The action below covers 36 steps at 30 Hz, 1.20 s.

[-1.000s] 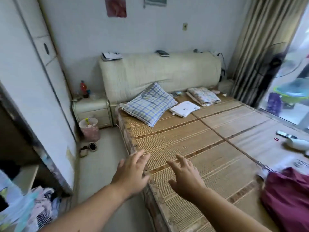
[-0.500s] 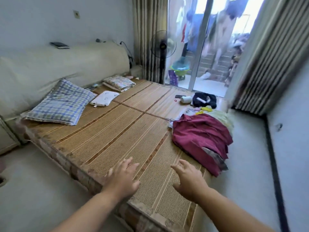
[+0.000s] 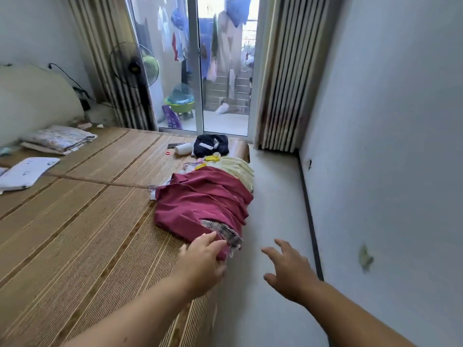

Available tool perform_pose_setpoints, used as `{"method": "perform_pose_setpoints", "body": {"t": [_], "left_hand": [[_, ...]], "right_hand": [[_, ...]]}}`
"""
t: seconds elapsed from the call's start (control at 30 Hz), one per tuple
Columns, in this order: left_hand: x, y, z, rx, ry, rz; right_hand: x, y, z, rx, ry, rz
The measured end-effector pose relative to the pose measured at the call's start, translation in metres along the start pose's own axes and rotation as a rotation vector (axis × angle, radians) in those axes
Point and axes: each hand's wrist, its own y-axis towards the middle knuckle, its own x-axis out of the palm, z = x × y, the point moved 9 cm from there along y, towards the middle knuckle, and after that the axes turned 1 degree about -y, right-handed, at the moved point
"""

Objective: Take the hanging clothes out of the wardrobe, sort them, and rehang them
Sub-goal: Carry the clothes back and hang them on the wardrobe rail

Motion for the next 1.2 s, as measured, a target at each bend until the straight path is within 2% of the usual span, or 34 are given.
{"method": "perform_pose_setpoints", "body": {"t": [0.17, 0.33, 0.57, 0.73, 1.0, 1.2], "left_hand": [[0.014, 0.081, 0.074, 0.008, -0.059, 0.004], [0.006, 0.131, 0.079, -0.069, -0.077, 0.024], [0.011, 0.202, 0.017, -0.207, -0.114, 0.025], [0.019, 0.291, -0.041, -0.291, -0.148, 0.002], [-0.063, 0.423, -0.166, -0.41, -0.079, 0.066], [-0.061, 0.465, -0.247, -0.577, -0.093, 0.087]], "right_hand": [[-0.04, 0.037, 0.095, 0.01, -0.014, 0.016], [-0.065, 0.097, 0.118, -0.037, 0.008, 0.018], [-0.042, 0.208, 0.09, -0.154, -0.005, -0.074], [-0.054, 0.334, 0.06, -0.267, -0.126, -0.089], [-0.076, 0.518, -0.039, -0.419, -0.069, -0.156], [-0.054, 0.633, -0.081, -0.552, -0.114, -0.265]]}}
